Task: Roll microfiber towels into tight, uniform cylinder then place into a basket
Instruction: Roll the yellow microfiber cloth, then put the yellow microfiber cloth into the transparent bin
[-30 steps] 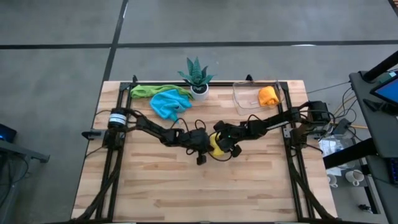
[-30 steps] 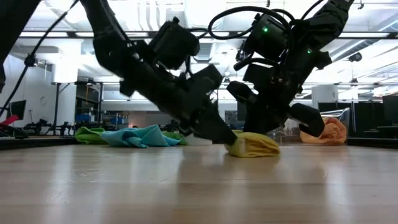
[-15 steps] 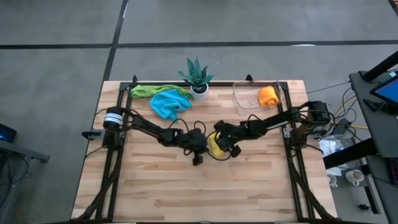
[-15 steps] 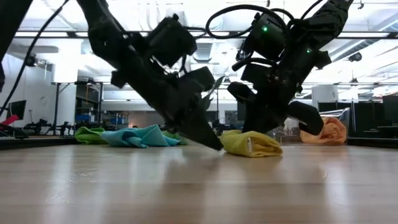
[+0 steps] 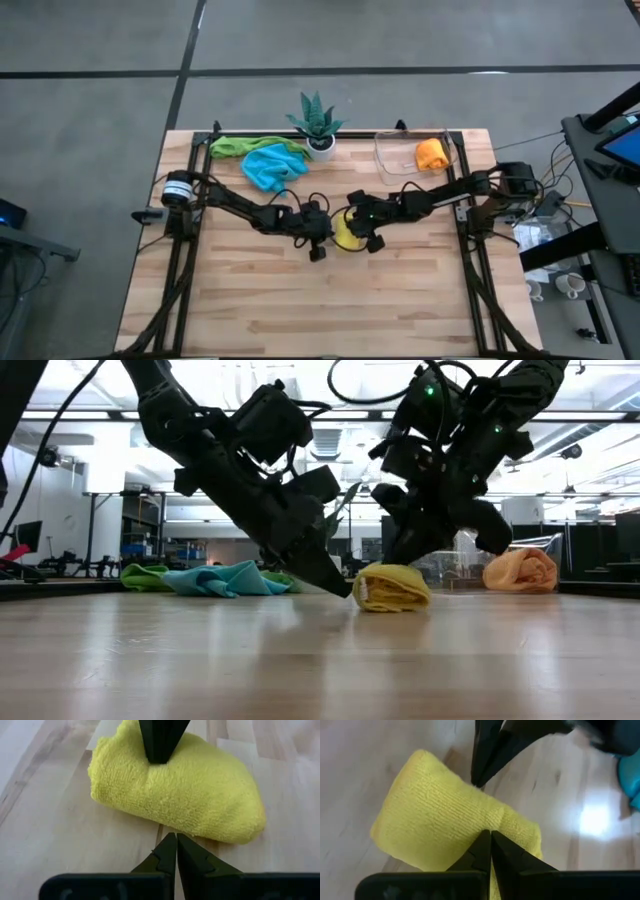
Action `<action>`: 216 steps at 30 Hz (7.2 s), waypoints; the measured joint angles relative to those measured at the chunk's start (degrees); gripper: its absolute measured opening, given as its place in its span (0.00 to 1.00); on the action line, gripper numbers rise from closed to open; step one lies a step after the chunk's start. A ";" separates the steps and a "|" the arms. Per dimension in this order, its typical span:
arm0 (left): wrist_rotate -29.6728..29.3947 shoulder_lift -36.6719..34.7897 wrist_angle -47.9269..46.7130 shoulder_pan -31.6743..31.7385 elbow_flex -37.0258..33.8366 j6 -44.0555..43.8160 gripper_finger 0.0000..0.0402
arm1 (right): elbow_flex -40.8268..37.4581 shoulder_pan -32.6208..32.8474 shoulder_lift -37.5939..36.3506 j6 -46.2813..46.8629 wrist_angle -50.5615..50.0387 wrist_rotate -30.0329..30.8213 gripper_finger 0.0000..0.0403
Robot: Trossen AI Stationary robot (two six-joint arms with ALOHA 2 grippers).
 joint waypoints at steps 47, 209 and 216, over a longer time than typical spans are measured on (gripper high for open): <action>-0.01 -0.22 0.15 0.04 -0.37 -0.02 0.00 | -26.63 7.39 -11.59 110.05 23.47 10.73 0.63; -2.08 -1.07 4.71 -1.74 -0.50 -0.05 0.00 | 5.84 -32.92 -28.61 57.31 -39.66 27.12 0.08; -2.08 -1.07 4.70 -1.73 -0.66 -0.06 0.00 | 7.62 -39.80 -16.31 53.42 -40.53 22.74 0.08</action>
